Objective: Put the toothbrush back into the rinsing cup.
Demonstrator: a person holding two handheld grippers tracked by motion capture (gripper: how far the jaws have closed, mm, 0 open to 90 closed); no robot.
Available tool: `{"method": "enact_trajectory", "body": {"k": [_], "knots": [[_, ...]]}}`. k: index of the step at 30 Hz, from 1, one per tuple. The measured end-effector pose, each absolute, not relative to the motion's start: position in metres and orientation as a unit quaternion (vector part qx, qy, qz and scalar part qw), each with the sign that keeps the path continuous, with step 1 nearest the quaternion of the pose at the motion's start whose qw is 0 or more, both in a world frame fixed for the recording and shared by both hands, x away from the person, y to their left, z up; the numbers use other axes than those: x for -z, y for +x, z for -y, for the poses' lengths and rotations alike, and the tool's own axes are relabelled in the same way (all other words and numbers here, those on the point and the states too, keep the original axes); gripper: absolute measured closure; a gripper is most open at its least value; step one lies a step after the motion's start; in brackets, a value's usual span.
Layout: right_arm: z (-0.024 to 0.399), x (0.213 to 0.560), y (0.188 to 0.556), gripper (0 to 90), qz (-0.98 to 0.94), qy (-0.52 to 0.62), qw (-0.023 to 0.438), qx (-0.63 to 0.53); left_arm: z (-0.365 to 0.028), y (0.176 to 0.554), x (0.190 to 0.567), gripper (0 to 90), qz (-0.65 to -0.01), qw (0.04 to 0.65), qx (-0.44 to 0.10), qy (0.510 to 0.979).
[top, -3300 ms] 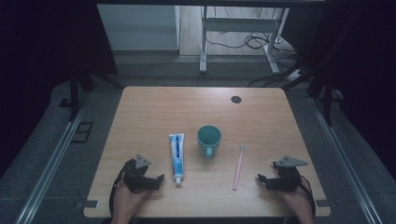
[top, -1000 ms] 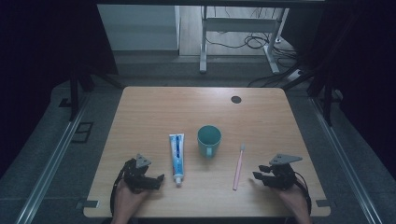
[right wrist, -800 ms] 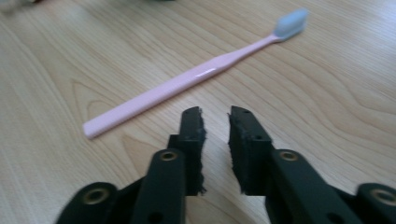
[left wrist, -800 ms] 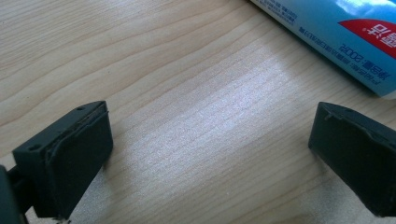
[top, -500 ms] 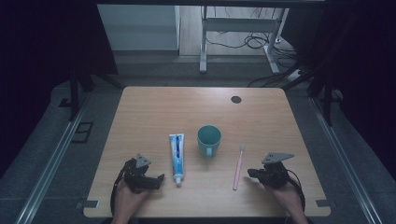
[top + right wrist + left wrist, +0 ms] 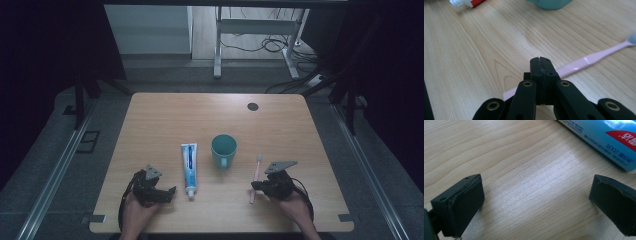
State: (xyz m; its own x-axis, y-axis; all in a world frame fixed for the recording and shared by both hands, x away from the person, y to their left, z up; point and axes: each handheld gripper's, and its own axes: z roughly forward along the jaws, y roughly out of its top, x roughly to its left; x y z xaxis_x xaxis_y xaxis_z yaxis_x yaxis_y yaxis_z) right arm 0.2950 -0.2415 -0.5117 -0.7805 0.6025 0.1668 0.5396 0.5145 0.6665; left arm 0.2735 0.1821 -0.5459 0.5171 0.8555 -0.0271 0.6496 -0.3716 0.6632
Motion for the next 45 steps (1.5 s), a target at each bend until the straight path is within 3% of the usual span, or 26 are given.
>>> {"method": "enact_trajectory", "body": {"k": [15,45], "knots": [[0.229,0.523,0.294,89.6,-0.88,0.329,0.046,-0.34,-0.182,0.273,0.546,0.0,-0.464,0.315,-0.163,0.812],[0.278,0.522,0.287,88.1,-0.87,0.365,0.068,-0.325,-0.182,0.273,0.546,0.0,-0.464,0.315,-0.163,0.812]]}}
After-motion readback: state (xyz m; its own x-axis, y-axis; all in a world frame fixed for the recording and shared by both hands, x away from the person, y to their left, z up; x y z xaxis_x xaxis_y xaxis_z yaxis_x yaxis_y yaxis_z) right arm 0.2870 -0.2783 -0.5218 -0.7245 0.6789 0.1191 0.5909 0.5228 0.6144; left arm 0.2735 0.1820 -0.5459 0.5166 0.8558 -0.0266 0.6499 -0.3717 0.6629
